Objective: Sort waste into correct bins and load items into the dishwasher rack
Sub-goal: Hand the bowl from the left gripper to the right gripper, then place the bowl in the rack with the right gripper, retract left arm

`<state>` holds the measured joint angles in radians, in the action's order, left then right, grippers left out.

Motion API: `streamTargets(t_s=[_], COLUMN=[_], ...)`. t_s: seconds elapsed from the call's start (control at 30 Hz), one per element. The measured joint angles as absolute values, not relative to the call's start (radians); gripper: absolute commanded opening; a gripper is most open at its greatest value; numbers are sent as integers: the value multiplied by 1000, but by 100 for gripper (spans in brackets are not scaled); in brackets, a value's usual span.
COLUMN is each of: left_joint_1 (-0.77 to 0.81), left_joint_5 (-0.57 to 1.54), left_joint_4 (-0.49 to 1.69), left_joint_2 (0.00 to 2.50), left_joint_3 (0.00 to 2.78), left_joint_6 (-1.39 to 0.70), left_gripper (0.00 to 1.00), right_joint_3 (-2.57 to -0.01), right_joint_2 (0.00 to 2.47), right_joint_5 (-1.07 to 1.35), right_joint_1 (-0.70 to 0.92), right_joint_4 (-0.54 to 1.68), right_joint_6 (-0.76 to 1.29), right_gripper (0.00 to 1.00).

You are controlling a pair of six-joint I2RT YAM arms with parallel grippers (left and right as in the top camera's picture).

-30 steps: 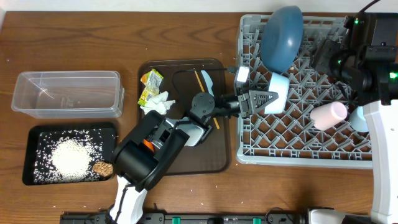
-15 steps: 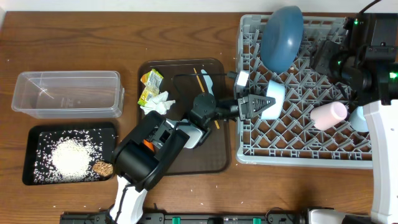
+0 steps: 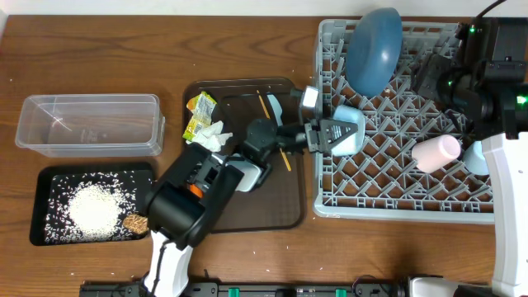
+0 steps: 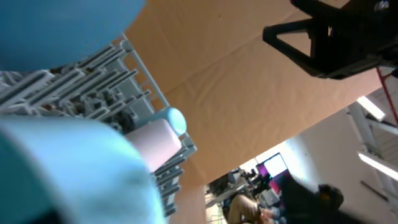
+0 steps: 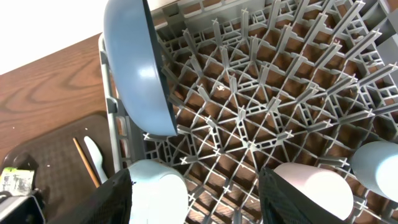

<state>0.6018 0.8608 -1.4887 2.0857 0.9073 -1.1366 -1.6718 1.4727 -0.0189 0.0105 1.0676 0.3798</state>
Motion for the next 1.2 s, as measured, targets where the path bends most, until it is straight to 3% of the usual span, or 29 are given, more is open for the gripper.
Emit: streamTargets(t_s=[0.27, 0.43, 0.87, 1.2], left_joint_1=[562, 532, 319, 150], left_joint_5=[923, 940, 1012, 1116], left_joint_4=[-1487, -1375, -1264, -1052], left_joint_2=[2086, 2086, 2079, 1937], left_joint_3=[907, 907, 906, 905], left_joint_6=[-1148, -1132, -1094, -1041], left_gripper=[98, 98, 98, 98], right_joint_3=[-1672, -1672, -1672, -1672], right_joint_2=[1473, 1473, 1473, 1473], right_joint_5=[-19, -19, -16, 206], right_joint_1=[10, 10, 10, 46], right_joint_4=[1066, 1066, 1045, 926], right_joint_6=[380, 380, 378, 202], right_gripper=[58, 58, 60, 64])
